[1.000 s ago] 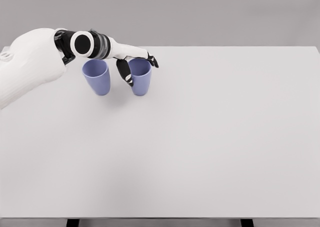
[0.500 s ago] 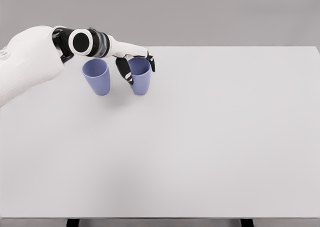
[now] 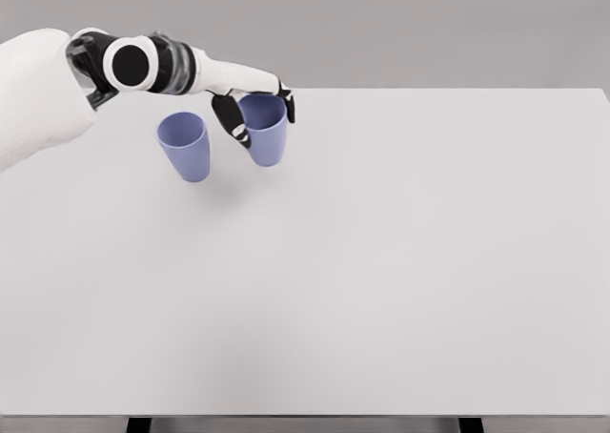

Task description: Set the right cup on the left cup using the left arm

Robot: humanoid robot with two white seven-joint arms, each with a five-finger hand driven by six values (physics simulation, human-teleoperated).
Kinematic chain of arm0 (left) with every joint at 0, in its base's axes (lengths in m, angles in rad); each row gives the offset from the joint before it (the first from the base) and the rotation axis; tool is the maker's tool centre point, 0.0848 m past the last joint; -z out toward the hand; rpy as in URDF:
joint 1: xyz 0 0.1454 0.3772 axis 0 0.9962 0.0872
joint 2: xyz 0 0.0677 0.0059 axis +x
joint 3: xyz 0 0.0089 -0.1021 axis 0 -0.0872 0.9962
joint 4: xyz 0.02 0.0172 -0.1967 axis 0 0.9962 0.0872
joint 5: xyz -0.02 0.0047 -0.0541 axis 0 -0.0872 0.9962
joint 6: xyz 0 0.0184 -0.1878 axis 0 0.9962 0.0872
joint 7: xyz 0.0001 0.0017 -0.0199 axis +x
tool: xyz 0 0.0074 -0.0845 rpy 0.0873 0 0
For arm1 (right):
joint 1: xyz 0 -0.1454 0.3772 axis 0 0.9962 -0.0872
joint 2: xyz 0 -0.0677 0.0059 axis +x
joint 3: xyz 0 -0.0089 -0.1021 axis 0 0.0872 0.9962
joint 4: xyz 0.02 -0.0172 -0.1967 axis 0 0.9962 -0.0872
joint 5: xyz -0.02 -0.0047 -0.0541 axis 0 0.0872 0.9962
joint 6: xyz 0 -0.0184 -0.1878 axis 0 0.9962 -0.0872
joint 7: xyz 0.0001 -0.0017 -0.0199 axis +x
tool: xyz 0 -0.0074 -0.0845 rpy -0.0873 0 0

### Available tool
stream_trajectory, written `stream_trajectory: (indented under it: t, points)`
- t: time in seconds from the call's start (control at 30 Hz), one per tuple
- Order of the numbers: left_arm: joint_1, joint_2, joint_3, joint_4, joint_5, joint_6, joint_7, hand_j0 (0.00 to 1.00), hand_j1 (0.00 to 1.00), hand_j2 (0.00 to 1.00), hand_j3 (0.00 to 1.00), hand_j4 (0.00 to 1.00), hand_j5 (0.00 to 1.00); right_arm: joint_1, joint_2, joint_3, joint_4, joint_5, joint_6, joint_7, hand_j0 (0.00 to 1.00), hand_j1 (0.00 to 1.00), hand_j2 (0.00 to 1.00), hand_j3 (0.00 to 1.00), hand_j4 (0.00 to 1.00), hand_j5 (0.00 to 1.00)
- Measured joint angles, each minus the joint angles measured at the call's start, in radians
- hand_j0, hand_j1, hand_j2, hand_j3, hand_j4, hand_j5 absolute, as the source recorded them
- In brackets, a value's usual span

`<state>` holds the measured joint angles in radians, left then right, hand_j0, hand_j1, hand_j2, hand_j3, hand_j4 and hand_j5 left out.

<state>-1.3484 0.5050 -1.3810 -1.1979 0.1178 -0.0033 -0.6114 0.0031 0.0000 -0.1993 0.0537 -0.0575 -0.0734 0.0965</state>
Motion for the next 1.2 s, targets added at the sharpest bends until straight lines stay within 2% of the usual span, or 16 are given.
stream_trajectory:
  t: [0.37, 0.9, 1.2]
  points:
    - [-0.046, 0.096, 0.017, -0.12, 0.014, -0.002, 0.0, 0.59, 0.59, 0.59, 0.59, 0.59, 0.59, 0.0, 0.0, 0.0, 0.0, 0.0, 0.0, 0.0, 1.0, 1.0, 1.0, 1.0, 1.0, 1.0]
    - [-0.109, 0.178, 0.019, -0.159, 0.035, -0.007, 0.0, 0.59, 0.59, 0.59, 0.59, 0.59, 0.59, 0.0, 0.0, 0.0, 0.0, 0.0, 0.0, 0.0, 1.0, 1.0, 1.0, 1.0, 1.0, 1.0]
    - [-0.132, 0.267, 0.018, -0.209, 0.057, -0.007, 0.0, 0.59, 0.59, 0.59, 0.59, 0.59, 0.59, 0.0, 0.0, 0.0, 0.0, 0.001, 0.0, 0.0, 1.0, 1.0, 1.0, 1.0, 1.0, 1.0]
